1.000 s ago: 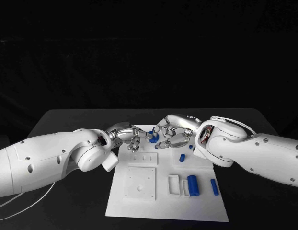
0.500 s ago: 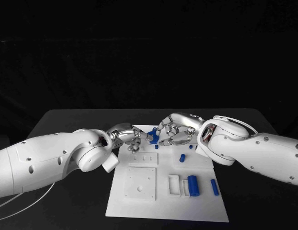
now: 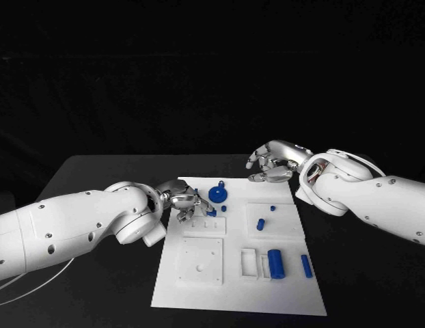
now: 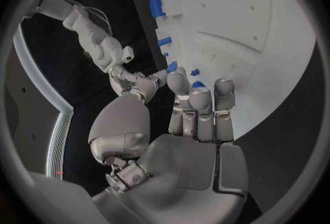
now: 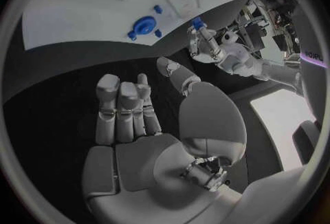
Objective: Assemble the parts on the task board
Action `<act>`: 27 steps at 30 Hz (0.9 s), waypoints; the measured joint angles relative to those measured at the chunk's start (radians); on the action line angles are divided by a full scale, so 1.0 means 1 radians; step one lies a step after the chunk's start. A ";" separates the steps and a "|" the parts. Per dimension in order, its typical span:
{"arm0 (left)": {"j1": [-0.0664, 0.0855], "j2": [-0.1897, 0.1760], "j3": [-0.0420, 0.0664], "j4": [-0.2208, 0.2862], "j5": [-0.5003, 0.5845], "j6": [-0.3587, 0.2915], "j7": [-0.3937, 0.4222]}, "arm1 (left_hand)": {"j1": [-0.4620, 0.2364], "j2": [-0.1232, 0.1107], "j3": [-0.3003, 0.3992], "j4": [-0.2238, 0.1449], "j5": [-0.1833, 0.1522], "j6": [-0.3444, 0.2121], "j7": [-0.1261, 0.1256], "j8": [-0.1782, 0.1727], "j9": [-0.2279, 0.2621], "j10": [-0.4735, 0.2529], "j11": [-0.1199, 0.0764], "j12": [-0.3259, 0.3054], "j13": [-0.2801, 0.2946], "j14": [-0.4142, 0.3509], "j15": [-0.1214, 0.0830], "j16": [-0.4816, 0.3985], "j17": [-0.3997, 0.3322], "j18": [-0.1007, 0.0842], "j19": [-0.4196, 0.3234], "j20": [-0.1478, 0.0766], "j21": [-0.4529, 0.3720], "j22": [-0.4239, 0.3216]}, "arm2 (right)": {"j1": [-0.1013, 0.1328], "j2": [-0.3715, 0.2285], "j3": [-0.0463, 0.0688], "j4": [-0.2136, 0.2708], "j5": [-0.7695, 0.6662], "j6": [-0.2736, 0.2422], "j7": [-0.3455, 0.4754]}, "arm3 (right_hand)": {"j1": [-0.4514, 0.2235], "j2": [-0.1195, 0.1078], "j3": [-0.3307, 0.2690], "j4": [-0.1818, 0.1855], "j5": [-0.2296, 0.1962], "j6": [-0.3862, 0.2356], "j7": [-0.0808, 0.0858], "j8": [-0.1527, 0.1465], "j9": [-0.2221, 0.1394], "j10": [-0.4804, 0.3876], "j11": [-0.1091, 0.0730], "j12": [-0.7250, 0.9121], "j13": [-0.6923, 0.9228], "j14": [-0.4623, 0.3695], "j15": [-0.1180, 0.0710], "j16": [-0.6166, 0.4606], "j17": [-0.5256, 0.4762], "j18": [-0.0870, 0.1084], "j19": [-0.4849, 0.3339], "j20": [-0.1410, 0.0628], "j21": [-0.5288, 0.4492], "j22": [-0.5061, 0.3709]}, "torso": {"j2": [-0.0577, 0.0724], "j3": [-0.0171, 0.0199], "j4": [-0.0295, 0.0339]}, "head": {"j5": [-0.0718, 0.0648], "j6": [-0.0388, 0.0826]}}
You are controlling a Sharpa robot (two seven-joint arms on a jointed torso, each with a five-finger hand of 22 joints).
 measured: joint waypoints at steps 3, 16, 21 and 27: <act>0.000 0.009 0.000 0.000 -0.062 0.000 -0.046 | 0.000 0.000 0.000 0.000 0.000 0.000 0.000 0.000 0.001 0.000 0.000 0.000 0.000 0.000 0.000 0.000 0.000 0.000 0.003 0.003 0.000 -0.001 | 0.008 0.001 0.010 -0.035 0.002 -0.008 0.000 | 0.000 0.000 0.000 0.000 0.002 0.000 0.000 0.000 0.000 0.000 0.000 0.000 0.000 0.000 0.000 0.000 0.000 0.000 0.000 0.000 0.000 0.000 | 0.000 0.0003 -0.0003 | 0.001 -0.001; 0.002 0.044 -0.011 -0.011 -0.250 0.010 -0.175 | 0.004 -0.004 -0.001 -0.001 0.010 0.005 -0.001 0.000 0.002 0.000 0.000 0.000 -0.001 0.000 0.000 0.000 0.000 0.000 0.003 0.003 0.000 -0.002 | 0.036 0.033 0.020 -0.188 0.010 -0.034 0.004 | 0.005 -0.005 0.003 0.003 0.007 -0.004 0.000 0.000 0.000 0.000 0.000 0.000 -0.001 0.000 0.000 0.000 0.000 0.000 0.004 -0.003 -0.004 0.000 | -0.006 0.0052 -0.0013 | 0.010 -0.011; 0.002 0.051 -0.019 -0.011 -0.289 0.009 -0.197 | 0.004 -0.004 -0.003 -0.003 0.010 0.007 0.000 0.004 0.002 0.005 -0.002 0.000 -0.001 0.000 0.000 0.000 -0.001 0.000 0.007 0.000 0.000 -0.002 | 0.038 0.043 0.020 -0.216 0.012 -0.041 0.006 | 0.005 -0.005 0.003 0.003 0.012 -0.004 0.000 0.000 0.000 0.000 0.000 0.000 -0.002 0.000 0.000 0.000 0.000 0.000 0.004 -0.003 -0.004 0.000 | -0.009 0.0076 -0.0004 | 0.012 -0.015; 0.002 0.057 -0.020 -0.010 -0.315 0.008 -0.213 | 0.004 -0.004 0.000 0.000 0.015 0.008 -0.001 0.004 0.002 0.005 -0.002 0.000 -0.001 0.000 0.000 0.000 -0.001 0.000 0.007 0.000 0.000 -0.003 | 0.038 0.049 0.021 -0.224 0.012 -0.045 0.007 | 0.005 -0.005 0.003 0.003 0.012 -0.004 0.000 0.000 0.000 0.000 0.000 0.000 -0.002 0.000 0.000 0.000 0.000 0.000 0.005 -0.002 -0.004 0.000 | -0.011 0.0095 0.0008 | 0.013 -0.018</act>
